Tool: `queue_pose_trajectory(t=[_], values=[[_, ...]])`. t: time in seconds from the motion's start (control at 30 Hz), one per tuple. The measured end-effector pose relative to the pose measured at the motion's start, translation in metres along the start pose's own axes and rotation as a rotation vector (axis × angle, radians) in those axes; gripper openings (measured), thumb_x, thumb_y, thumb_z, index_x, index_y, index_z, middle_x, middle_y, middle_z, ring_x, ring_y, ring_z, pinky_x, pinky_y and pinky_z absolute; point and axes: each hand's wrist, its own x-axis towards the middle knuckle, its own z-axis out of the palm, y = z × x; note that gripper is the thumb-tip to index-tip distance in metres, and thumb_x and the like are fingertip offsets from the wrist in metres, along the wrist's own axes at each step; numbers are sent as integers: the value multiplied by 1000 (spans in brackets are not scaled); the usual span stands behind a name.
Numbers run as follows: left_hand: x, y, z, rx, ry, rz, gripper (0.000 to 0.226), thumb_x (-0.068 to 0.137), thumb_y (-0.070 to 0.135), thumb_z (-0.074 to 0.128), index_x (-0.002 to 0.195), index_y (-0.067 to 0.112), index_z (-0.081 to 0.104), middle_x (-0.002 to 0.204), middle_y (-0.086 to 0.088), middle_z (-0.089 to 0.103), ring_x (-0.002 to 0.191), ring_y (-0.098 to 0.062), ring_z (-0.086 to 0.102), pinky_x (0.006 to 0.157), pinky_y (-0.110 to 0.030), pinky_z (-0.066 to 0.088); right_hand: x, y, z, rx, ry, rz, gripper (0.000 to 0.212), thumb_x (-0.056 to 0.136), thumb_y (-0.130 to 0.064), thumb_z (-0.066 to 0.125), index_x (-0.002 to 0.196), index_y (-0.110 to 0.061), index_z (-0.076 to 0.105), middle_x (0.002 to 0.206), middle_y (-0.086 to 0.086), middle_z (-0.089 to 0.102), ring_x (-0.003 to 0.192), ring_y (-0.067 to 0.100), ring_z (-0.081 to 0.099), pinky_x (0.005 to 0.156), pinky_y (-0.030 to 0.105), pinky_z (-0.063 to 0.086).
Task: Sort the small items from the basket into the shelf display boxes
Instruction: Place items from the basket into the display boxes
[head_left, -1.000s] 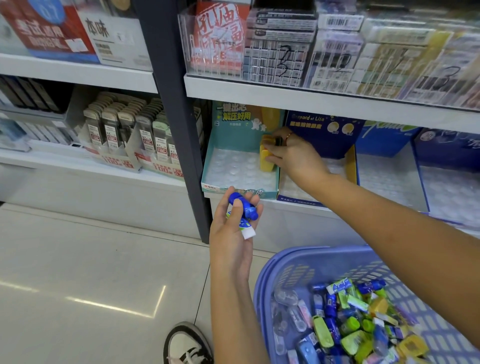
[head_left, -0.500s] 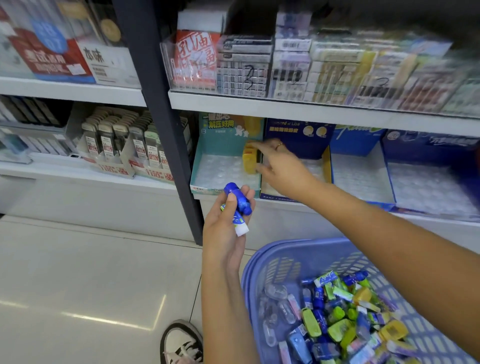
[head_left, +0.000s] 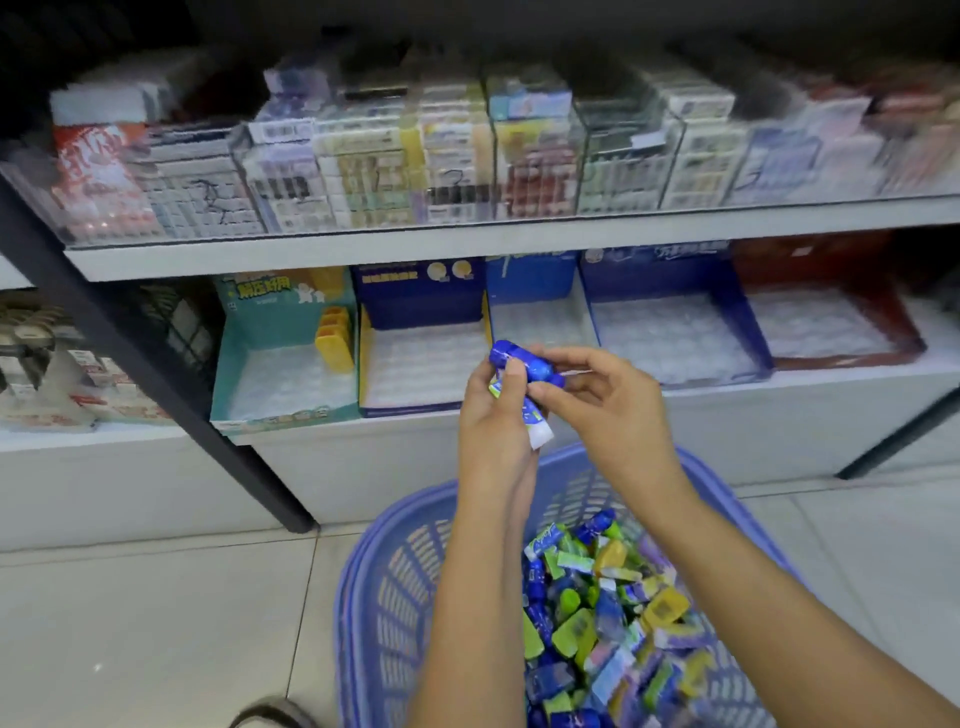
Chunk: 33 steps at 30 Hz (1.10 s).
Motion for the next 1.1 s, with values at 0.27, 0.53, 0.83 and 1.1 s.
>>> queue_pose_trajectory(t=[0.27,0.53,0.83,1.1], values=[[22,-49,81,200,-193,-228,17,102,15,40,112,3,46,89,-16,69,63,-20,70,58,-27,58,56,8,-117,-146,428,-180,20,79,-18,73,98,-24,67,85,-7,69,74,4,63,70,15,48],[62,-78,103,563,-31,-380,11,99,10,43,89,7,48,71,-11,58,45,-12,36,36,-15,25,175,53,-204,-822,278,-9,21,83,-12,67,98,2,68,103,21,69,97,34,62,82,34,46],[73,-97,78,463,-67,-428,12,95,-5,42,101,0,50,90,-14,65,61,-13,47,44,-16,42,215,71,-216,-1087,-40,52,23,84,-9,63,105,1,64,114,21,62,107,36,56,94,45,44],[67,-103,75,444,-66,-366,11,98,6,48,92,3,57,106,-13,65,74,-16,62,53,-18,52,227,60,-209,-1224,-173,213,47,85,-18,66,128,-4,53,135,17,48,124,35,42,101,37,34]])
